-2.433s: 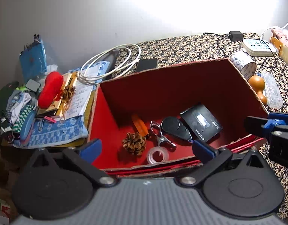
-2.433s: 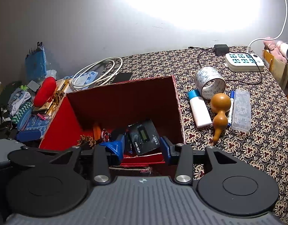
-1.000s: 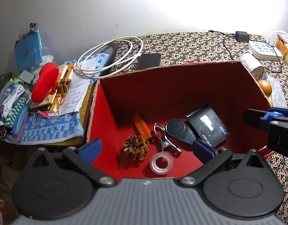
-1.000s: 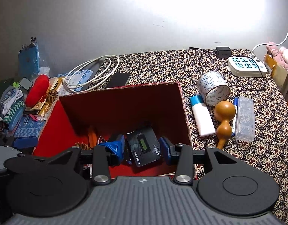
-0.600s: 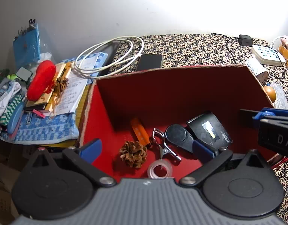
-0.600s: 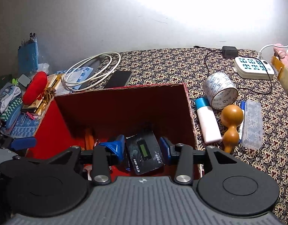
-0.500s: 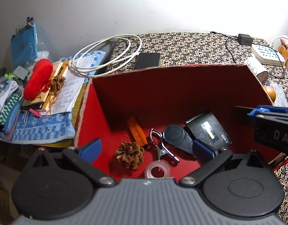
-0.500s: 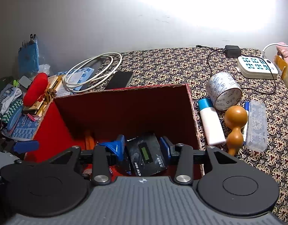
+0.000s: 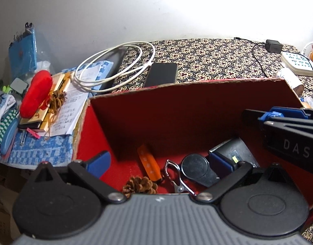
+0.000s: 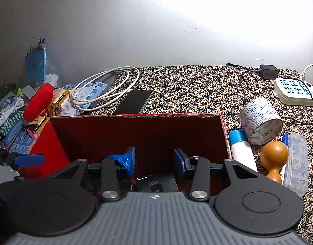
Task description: Organize rigid objects
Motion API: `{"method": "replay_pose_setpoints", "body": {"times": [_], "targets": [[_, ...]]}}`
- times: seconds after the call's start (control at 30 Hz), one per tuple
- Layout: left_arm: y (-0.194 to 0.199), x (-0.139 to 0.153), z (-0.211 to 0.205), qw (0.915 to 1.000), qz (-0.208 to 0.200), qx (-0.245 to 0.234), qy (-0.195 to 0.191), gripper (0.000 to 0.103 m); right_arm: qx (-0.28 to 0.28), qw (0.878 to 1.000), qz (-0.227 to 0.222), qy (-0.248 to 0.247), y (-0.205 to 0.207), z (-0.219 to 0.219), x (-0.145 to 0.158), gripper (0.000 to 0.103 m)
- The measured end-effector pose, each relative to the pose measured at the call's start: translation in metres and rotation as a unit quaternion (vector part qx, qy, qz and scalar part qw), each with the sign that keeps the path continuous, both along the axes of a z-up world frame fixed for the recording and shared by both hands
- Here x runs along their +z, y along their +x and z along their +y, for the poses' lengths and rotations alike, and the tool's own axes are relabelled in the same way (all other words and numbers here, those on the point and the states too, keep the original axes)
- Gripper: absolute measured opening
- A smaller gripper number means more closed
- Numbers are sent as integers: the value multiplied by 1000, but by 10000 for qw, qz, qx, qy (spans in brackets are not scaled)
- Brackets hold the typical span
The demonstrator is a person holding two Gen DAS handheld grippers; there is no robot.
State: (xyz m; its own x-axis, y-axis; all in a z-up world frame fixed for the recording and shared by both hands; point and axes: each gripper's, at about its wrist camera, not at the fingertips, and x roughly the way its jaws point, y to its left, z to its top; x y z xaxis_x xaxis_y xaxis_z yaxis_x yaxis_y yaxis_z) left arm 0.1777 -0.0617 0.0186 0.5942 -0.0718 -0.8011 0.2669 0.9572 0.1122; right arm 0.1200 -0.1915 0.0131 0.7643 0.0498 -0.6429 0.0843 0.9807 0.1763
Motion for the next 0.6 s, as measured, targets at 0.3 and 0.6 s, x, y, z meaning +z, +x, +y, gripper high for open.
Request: {"method": "replay_pose_setpoints", "body": {"times": [0.3,0.6], "targets": [[11,-9,-1,9999,119,19,8,103,-11,9997,161,191,7,-3,-9,26],[13,-11,2,9999,114,-5,-94,103,-85,9992,280,287,8,-3,-12,25]]}}
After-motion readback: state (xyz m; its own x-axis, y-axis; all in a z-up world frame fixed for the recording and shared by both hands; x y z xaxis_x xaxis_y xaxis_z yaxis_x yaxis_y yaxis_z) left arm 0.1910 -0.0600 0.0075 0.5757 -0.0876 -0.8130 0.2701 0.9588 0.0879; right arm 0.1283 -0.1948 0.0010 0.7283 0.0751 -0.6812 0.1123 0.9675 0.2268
